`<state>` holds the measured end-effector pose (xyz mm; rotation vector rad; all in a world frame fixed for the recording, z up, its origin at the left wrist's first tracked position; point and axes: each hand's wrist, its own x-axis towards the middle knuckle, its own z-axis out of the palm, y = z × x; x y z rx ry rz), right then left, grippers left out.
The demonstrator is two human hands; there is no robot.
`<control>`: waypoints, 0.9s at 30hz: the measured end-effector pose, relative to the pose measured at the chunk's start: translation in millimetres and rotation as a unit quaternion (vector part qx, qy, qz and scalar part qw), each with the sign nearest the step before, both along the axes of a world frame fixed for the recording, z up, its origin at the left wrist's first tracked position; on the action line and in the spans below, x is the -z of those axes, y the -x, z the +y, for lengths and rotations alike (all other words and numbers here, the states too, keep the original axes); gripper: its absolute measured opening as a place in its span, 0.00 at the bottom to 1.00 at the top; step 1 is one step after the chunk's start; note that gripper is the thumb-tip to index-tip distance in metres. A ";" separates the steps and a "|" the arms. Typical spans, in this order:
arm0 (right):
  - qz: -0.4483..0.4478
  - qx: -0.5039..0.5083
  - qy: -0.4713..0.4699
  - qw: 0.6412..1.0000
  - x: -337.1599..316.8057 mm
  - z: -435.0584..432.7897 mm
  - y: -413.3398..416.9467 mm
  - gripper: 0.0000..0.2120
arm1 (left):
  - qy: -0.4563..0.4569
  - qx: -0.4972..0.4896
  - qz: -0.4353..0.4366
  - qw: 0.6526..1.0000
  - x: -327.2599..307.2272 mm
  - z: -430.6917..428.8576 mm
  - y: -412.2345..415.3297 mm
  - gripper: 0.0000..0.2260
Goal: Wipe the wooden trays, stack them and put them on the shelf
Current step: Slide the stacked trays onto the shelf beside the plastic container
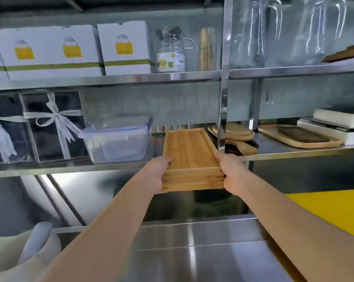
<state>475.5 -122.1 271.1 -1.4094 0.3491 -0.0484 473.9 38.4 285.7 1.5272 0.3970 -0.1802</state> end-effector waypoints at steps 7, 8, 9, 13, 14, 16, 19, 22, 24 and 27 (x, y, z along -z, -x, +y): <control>0.009 -0.002 0.003 1.000 18.8 6.6 -76.2 0.15 | 0.024 -0.017 0.008 1.000 18.7 11.8 -69.7 0.18; 0.008 -0.001 -0.001 1.000 21.1 5.6 -84.5 0.13 | 0.038 -0.005 0.006 0.999 18.8 12.4 -76.9 0.18; 0.009 0.002 -0.005 1.000 23.1 4.3 -92.2 0.10 | 0.064 0.014 -0.004 0.998 20.3 14.3 -84.0 0.18; 0.001 0.005 -0.017 1.000 27.4 -1.6 -117.3 0.13 | 0.167 0.113 -0.132 0.970 46.9 27.7 -94.8 0.11; -0.003 -0.004 -0.023 1.000 28.5 -3.3 -121.1 0.15 | 0.138 0.129 -0.175 0.966 59.8 29.2 -92.5 0.12; -0.016 -0.021 -0.045 0.999 32.6 -5.6 -121.8 0.20 | 0.048 0.121 -0.237 0.963 85.2 31.9 -88.3 0.17; -0.101 -0.071 -0.100 0.987 42.8 -11.2 -108.9 0.24 | 0.005 0.052 -0.275 0.960 102.1 34.4 -88.2 0.22; -0.192 -0.178 0.028 0.965 56.0 -14.6 -82.4 0.31 | -0.077 0.026 -0.313 0.946 99.2 29.8 -85.2 0.15; -0.208 -0.190 0.166 0.945 61.8 -16.3 -73.8 0.28 | -0.133 0.027 -0.334 0.933 97.2 25.2 -82.6 0.12; -0.214 -0.166 0.237 0.933 61.9 -18.8 -75.7 0.25 | -0.179 0.013 -0.348 0.920 97.5 24.0 -84.4 0.10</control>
